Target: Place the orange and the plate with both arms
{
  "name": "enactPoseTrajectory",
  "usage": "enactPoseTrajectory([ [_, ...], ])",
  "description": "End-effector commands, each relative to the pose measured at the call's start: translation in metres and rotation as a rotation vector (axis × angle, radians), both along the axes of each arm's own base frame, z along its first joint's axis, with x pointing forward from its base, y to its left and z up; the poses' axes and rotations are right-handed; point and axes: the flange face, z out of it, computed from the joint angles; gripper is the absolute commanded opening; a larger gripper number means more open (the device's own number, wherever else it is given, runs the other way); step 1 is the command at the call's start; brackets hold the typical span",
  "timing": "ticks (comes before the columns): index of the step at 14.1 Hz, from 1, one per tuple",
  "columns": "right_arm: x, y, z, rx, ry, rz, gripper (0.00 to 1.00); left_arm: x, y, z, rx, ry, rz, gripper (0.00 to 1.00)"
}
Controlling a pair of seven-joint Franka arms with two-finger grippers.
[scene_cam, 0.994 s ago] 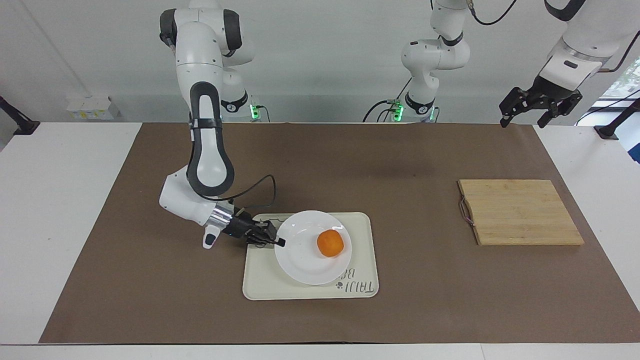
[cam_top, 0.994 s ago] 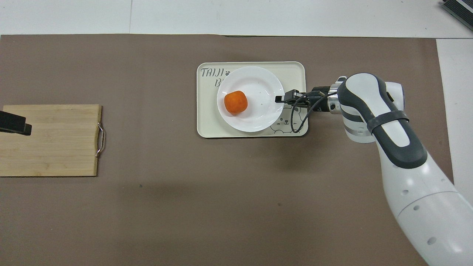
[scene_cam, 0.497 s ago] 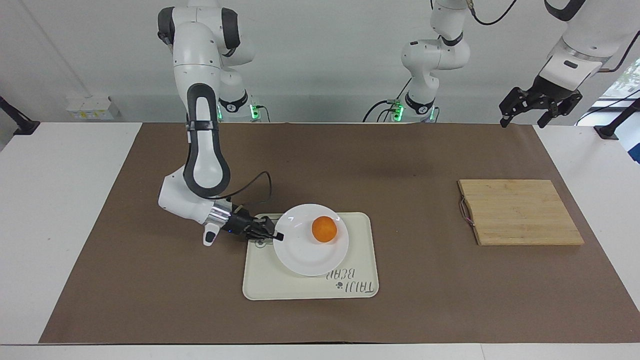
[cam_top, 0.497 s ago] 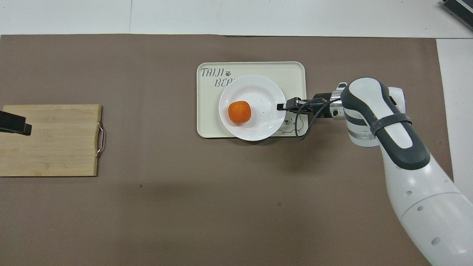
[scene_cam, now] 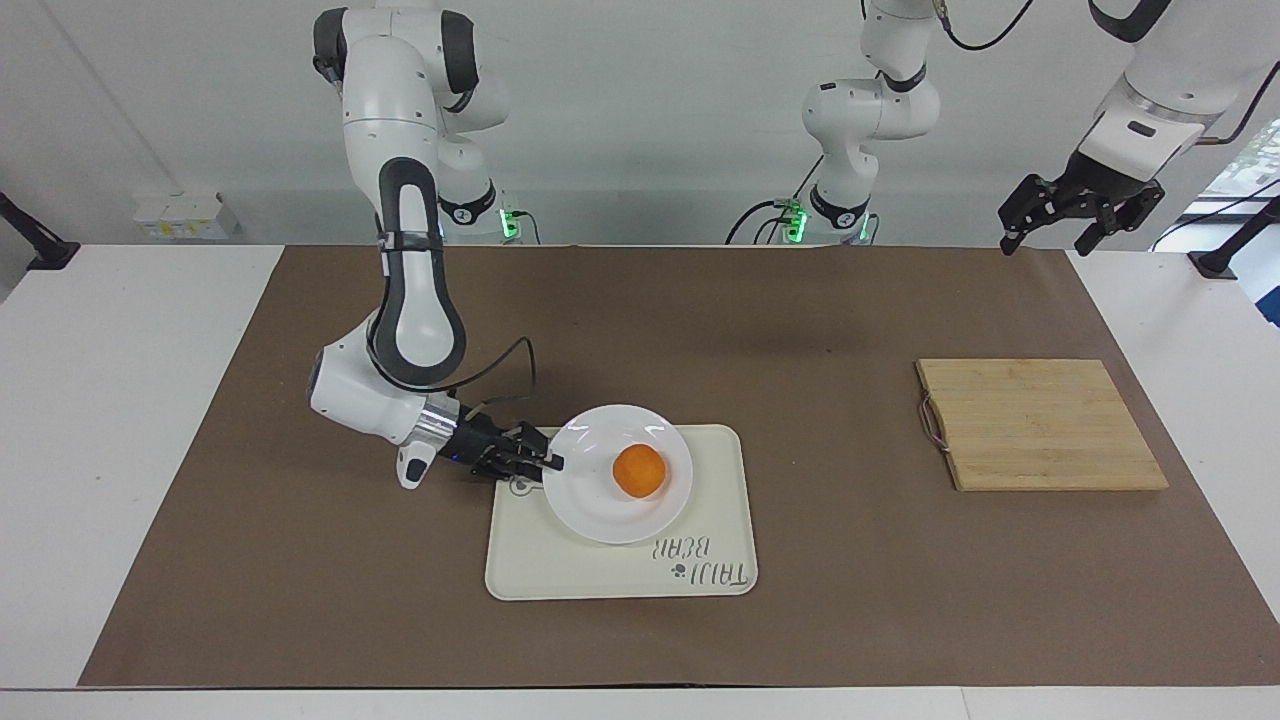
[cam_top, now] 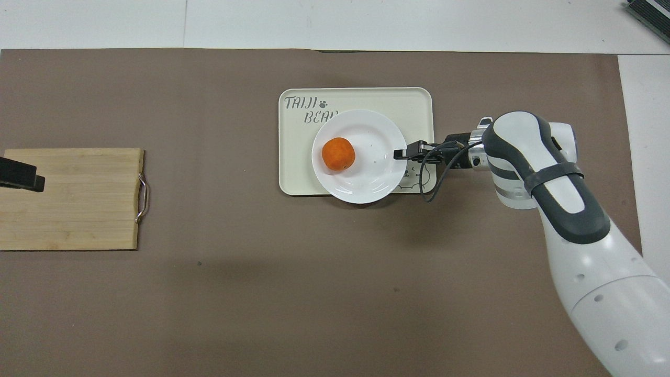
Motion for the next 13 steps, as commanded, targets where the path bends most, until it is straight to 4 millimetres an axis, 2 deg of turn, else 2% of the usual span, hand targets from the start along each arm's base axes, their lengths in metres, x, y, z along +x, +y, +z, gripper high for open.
enactPoseTrajectory([
  [1, 0.011, -0.011, 0.050, -0.117, -0.007, -0.004, 1.00, -0.006, 0.001, 0.006, 0.020, -0.002, 0.006, 1.00],
  [8, -0.003, -0.044, 0.155, -0.519, -0.061, 0.001, 1.00, -0.005, 0.007, 0.007, 0.023, -0.008, 0.014, 1.00],
  [9, -0.008, -0.047, 0.165, -0.536, -0.064, 0.008, 1.00, -0.005, 0.007, 0.007, 0.023, -0.008, 0.011, 1.00],
  [10, -0.015, -0.059, 0.172, -0.541, -0.027, -0.005, 1.00, -0.004, 0.002, 0.006, 0.023, -0.011, -0.001, 1.00],
  [11, -0.021, -0.072, 0.175, -0.557, 0.031, -0.032, 1.00, -0.002, -0.007, 0.007, 0.022, -0.029, -0.021, 1.00],
  [13, -0.034, -0.103, 0.183, -0.610, 0.100, -0.056, 1.00, -0.003, -0.012, 0.005, 0.017, -0.034, -0.028, 1.00],
])
